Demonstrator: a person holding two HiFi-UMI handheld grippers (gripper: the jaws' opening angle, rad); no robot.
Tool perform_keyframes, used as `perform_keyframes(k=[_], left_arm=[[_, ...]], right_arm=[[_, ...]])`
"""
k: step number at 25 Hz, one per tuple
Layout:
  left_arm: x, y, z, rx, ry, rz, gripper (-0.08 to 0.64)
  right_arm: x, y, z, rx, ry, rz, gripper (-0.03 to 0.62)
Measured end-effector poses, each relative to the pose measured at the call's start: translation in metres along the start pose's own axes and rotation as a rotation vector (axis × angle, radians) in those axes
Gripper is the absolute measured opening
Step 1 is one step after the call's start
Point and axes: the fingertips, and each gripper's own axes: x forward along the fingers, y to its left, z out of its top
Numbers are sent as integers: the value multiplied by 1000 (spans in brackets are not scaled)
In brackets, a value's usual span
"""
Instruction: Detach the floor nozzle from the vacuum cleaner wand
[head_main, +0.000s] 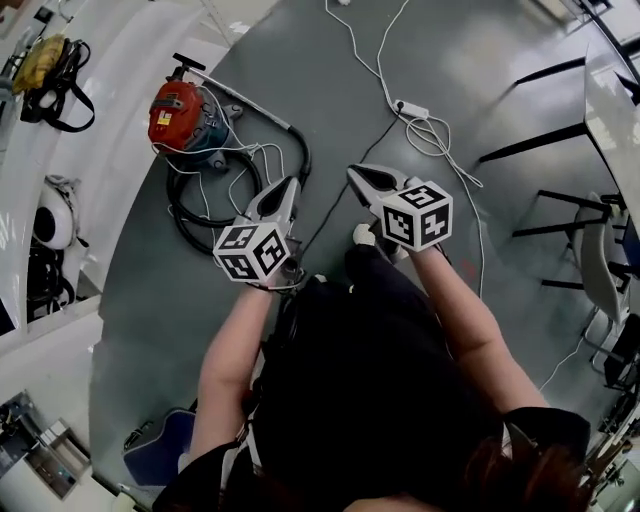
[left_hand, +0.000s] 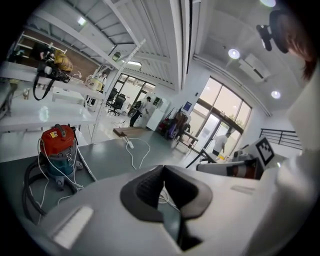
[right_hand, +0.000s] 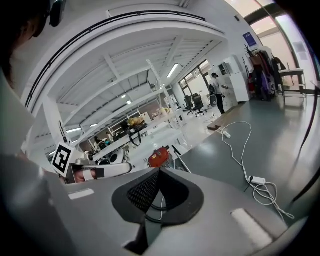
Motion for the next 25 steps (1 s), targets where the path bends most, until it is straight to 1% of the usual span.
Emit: perform_keyframes(k=[6,11,18,25], left_arm=[[47,-6,9,-20,-17,79,11],[70,-7,15,-52,-42,127,11],[71,16,11,-87,-36,194,11],[73,47,11,-105,-27,210,11]], right_arm=[[1,-52,23,-32,39,55,-6],[5,-86,30,-9,59,71,-6],[30,-93,35,-5,97,107,-6],[67,-87,42,-29,130,119,-6]])
